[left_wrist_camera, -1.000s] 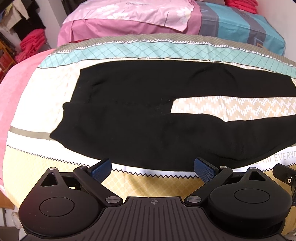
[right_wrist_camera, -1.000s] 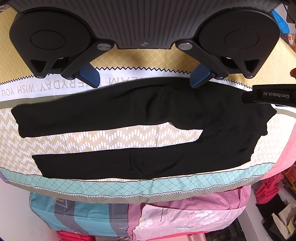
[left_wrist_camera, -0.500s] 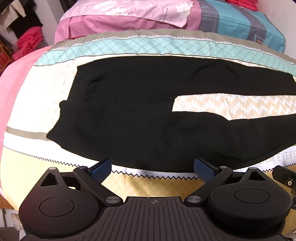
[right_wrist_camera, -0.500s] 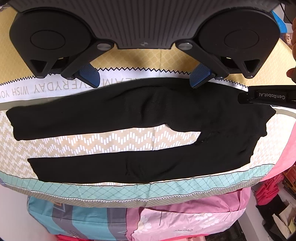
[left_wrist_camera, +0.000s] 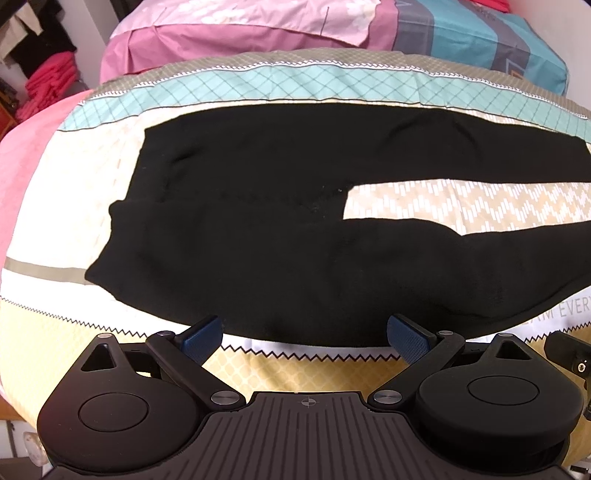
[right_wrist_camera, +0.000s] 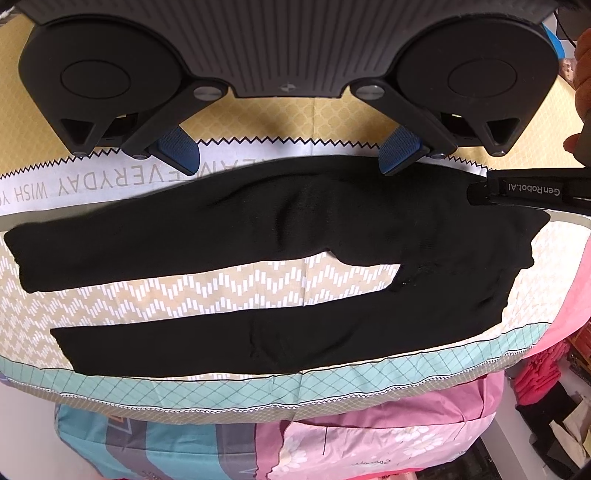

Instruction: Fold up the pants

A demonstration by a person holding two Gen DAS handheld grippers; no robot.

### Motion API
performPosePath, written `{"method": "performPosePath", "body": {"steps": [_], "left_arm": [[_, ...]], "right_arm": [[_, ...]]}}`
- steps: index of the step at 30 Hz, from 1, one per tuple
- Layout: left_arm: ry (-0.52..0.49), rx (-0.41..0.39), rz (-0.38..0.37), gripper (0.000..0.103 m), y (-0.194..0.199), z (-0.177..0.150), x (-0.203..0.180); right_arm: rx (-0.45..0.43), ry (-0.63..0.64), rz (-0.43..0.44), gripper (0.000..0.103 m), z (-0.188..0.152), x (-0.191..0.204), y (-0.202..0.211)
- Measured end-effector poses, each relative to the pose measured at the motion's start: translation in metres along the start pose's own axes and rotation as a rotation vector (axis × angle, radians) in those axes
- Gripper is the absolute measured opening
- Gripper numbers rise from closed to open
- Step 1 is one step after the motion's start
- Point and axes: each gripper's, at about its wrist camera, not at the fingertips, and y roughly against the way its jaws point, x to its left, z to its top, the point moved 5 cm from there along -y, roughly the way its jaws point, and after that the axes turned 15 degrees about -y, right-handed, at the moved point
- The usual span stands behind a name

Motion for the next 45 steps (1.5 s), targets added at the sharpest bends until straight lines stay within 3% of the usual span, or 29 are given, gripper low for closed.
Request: {"method": "performPosePath", "body": {"steps": [26, 33, 45], "left_arm": [[-0.062, 0.029, -0.043, 0.103, -0.031, 0.01, 0.011], [-0.087, 0.054, -0.061, 0.103, -0.053, 0.015, 0.016], [-0.031, 0.064, 0.008, 0.103, -0.064, 0.023, 0.014]], "right_arm": [[0.03, -0.103, -0.041, 0.103, 0.0, 0.001, -0.023], [0.044, -0.205, -0.011, 0.103, -0.003, -0.009, -0.035], [0.042, -0.268, 0.072, 0.103, 0.009, -0.054, -0.044]]}}
